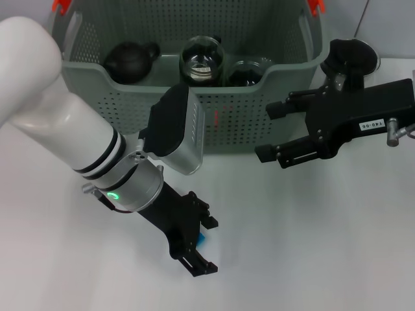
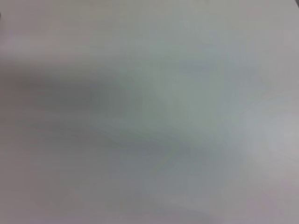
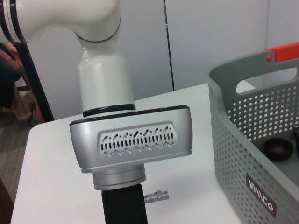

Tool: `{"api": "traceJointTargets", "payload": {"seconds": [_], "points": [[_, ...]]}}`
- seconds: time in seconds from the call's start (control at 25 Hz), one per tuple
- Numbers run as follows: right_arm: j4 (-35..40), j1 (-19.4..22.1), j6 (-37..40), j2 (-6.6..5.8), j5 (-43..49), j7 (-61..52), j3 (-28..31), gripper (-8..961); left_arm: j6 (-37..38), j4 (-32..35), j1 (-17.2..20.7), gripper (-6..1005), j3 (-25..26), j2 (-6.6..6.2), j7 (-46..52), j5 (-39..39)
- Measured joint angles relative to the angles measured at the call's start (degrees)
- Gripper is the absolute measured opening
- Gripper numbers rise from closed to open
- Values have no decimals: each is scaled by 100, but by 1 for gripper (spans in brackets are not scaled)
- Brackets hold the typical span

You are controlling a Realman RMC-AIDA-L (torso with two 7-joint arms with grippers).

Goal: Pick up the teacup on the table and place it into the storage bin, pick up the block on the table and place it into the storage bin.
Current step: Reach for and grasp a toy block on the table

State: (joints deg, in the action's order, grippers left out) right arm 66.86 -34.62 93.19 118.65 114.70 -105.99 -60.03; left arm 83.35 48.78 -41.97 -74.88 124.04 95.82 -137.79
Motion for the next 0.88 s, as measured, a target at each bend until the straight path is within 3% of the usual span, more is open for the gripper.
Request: {"api": "traceJointTargets", "payload": {"seconds": [0.88], "points": [[-42,-10,-12,5,0,0,7,927,-58,-124,5,859,39,-35,-45,-159]]}}
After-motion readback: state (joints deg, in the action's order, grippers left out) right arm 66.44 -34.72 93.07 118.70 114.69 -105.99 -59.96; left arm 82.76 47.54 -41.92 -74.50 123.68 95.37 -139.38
